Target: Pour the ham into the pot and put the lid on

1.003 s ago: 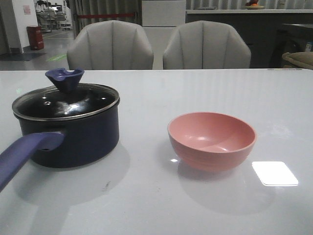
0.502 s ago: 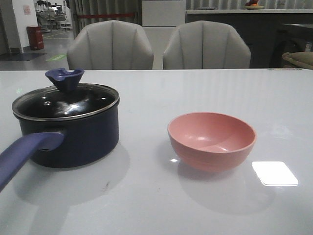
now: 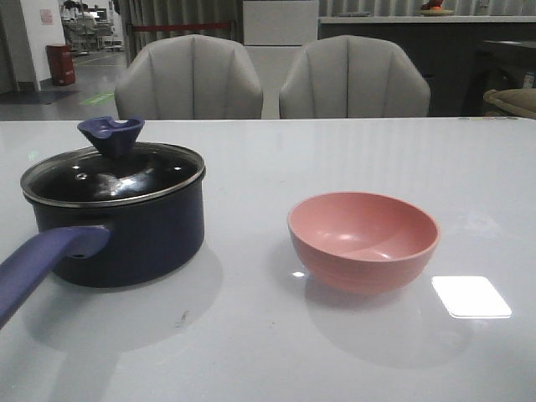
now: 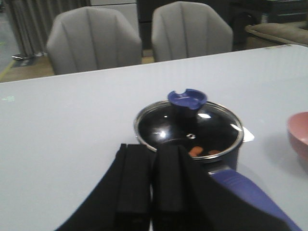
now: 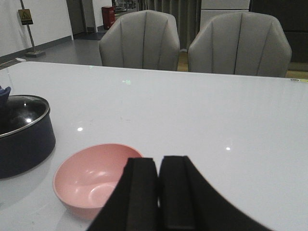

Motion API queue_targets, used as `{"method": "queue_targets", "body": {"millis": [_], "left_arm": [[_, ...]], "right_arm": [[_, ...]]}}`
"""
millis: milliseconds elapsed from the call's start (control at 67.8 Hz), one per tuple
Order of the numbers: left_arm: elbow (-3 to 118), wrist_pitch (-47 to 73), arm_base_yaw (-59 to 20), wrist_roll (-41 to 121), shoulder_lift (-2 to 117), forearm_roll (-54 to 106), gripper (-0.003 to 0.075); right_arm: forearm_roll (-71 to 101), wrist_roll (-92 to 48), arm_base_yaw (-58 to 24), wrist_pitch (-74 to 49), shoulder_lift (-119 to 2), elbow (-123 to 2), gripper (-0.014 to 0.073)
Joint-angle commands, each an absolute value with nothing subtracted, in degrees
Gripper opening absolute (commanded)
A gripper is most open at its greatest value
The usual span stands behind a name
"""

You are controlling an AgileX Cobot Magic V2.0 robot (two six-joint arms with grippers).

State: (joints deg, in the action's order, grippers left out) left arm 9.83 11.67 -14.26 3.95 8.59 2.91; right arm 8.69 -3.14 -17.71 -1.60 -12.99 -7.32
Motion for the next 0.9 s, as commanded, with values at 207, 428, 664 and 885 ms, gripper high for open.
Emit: {"method": "queue_targets", "body": {"millis": [207,428,664,885], "left_arm": [[0.02,-5.14,-6.14,3.6,4.21,2.28,0.012],[-1.45,-4.76,-1.24,1.86,0.62,1.76,0.012],[-1.45,-4.76,0.15,1.63,0.58,1.87,0.0121],[-1.45,-4.76,0.15,-2.36,0.58,1.63,0.012]], "right_arm": [[8.02,-3.79,-17.58,3.22,-13.4,-9.02,0.0146],[8.02,-3.79,-17.58,3.22,-13.4,-9.02,0.0146],[8.02,-3.79,-17.58,3.22,-13.4,-9.02,0.0146],[8.02,-3.79,-17.58,3.22,-13.4,-9.02,0.0146]]}}
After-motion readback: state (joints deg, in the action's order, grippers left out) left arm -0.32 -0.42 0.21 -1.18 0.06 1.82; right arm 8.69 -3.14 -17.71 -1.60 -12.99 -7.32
